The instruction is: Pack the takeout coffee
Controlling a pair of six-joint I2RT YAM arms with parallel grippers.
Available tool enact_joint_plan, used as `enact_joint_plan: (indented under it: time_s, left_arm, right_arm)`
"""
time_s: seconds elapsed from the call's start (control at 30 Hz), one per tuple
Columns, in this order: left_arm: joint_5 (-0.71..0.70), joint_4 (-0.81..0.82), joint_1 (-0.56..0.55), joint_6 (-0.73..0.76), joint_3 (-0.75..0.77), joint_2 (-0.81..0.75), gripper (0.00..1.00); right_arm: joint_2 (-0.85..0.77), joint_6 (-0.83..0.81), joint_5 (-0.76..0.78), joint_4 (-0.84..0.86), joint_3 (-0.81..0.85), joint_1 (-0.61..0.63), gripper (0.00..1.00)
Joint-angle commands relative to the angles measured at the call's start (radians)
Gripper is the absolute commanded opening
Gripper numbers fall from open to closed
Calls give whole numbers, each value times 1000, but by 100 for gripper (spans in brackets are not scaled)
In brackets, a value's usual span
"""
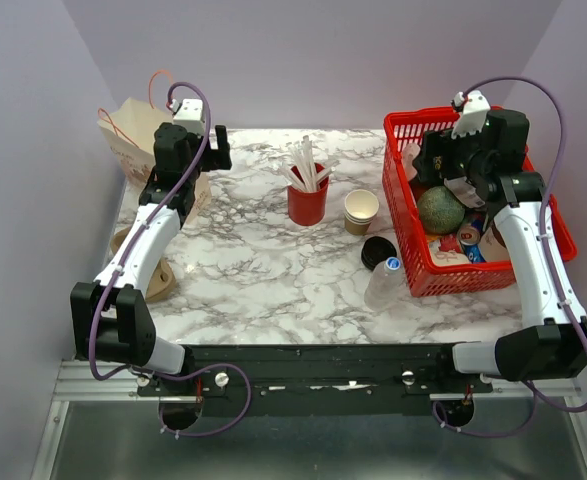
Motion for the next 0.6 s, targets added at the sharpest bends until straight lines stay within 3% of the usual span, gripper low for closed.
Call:
enact_joint_plan:
  time_s: [0.0, 0.2, 0.33, 0.5, 0.57]
  left_arm:
    - [68, -17, 1, 21, 38, -18, 99]
    - [189, -45, 1, 42, 58, -21, 99]
    - [300, -143, -8, 131, 111, -16, 99]
    - [406, -409, -80, 321, 217, 16, 99]
    - [404, -483, -110, 384, 243, 16, 99]
  right_arm:
    - [-18, -31, -36, 7, 26, -2, 100]
    - [-16, -169, -145, -28, 35, -4, 100]
    - [-24, -312, -335, -97, 61, -2, 100]
    - [16, -442, -521, -198, 141, 2, 100]
    - [54, -491, -562, -269, 191, 13, 95]
